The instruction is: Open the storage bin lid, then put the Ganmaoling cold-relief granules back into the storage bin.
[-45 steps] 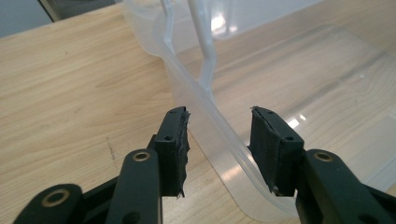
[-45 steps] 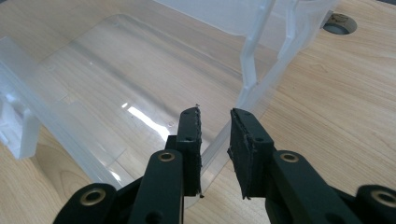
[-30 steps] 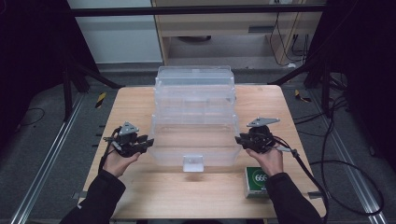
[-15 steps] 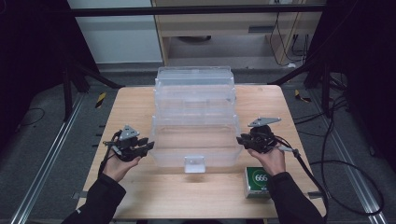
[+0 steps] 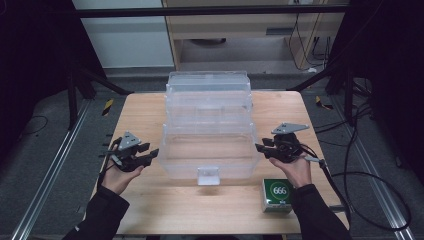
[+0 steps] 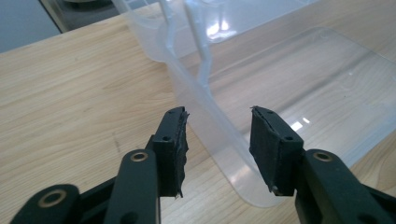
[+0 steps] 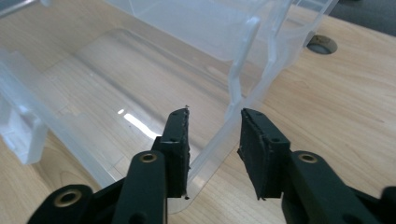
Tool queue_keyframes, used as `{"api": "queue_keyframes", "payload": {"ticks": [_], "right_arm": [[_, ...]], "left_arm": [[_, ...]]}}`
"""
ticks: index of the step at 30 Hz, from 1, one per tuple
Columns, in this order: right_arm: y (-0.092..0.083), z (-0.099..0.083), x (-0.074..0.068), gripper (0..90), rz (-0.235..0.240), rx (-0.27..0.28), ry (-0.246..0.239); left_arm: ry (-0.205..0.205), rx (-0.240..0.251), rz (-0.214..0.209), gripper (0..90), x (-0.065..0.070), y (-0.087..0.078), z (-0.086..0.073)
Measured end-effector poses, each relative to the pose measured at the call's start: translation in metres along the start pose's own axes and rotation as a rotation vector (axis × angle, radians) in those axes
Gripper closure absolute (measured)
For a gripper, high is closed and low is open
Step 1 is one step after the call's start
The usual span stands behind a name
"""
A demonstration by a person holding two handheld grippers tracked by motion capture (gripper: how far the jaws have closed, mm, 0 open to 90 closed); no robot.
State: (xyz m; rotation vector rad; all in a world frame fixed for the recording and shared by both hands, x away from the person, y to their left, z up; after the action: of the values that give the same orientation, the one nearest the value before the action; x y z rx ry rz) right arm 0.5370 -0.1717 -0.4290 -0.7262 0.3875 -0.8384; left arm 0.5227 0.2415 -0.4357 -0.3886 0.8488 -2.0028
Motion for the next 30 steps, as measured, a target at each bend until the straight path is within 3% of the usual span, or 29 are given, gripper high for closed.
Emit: {"api": "queue_keyframes", "payload": {"ticks": [2,10,13,22,26,27,30], "right_arm": [[-0.012,0.001,0.004,55.7,-0.011,0.005,-0.028],[-0.041,0.001,0.015,43.7,-0.016,0.001,-0.057],[-0.047,0.001,0.016,40.1,-0.011,-0.002,-0.061],[-0.071,-0.009,0.015,32.1,0.008,-0.048,-0.136],[-0.073,-0.016,0.011,30.7,0.018,-0.093,-0.2],[-0.073,-0.019,0.007,29.8,0.024,-0.121,-0.235],[-0.074,-0.021,0.003,29.3,0.038,-0.146,-0.264]], "left_arm": [[-0.01,0.004,0.009,50.8,-0.006,-0.003,-0.004],[-0.08,0.0,0.064,44.2,-0.036,-0.008,-0.024],[-0.089,-0.005,0.072,43.6,-0.04,-0.006,-0.025],[-0.095,-0.031,0.073,38.7,-0.04,0.004,-0.027],[-0.1,-0.04,0.08,38.0,-0.044,0.007,-0.029],[-0.098,-0.047,0.083,37.9,-0.044,0.007,-0.03],[-0.097,-0.053,0.081,37.7,-0.044,0.009,-0.032]]}}
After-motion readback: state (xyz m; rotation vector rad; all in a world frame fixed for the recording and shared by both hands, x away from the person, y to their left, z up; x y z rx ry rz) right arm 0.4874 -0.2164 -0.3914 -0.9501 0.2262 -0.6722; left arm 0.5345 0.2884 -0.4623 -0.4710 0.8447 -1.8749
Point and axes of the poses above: each handheld gripper's, and its own axes: y roughly forward along the jaws, z roughly out of its top, x roughly to its right, the point moved 6 cm from there along y, roughly forward along the jaws, and after that the axes turned 9 degrees about -x, right-handed, at the moved point
